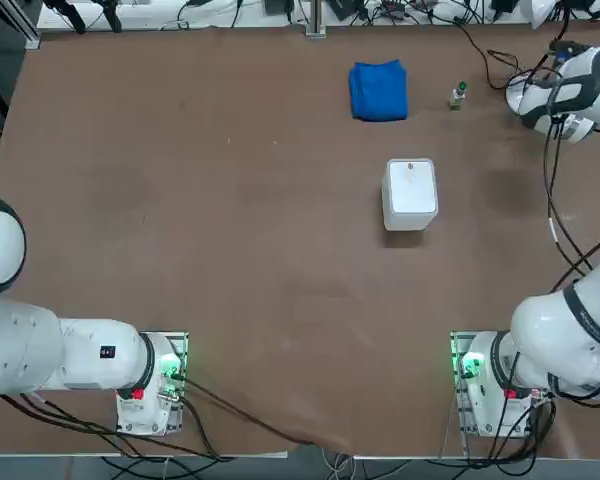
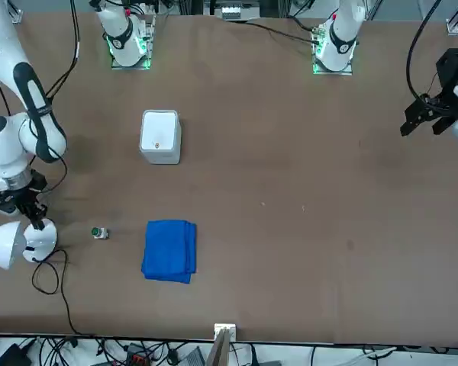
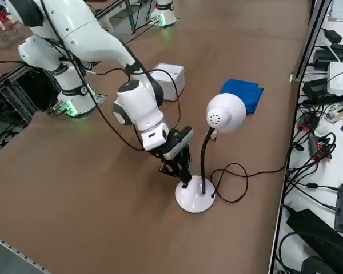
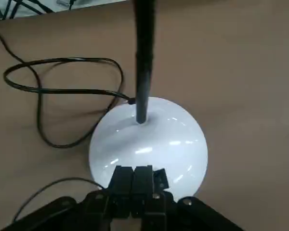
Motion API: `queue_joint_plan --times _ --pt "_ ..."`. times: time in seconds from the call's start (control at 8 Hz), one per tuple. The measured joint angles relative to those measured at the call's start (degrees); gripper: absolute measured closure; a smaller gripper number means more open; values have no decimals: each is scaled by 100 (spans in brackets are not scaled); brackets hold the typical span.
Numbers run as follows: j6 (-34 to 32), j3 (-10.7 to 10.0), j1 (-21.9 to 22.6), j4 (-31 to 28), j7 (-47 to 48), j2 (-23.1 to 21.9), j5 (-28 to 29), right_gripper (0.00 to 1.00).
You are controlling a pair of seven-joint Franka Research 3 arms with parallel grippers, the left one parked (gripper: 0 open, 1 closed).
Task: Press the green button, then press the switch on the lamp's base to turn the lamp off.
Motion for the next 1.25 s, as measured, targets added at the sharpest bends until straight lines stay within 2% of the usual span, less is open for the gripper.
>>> queue_joint_plan --times 0.25,0.38,0.75,1.0,1.25 --pt "-1121 4 62 110 11 -511 1 99" --pt "-1987 3 64 144 -10 -877 -1 99" --pt "-5235 3 69 151 -349 -1938 -4 99" --pt "-6762 16 190 153 -436 -2483 11 95" --pt "-7640 36 503 252 -394 -3004 36 63"
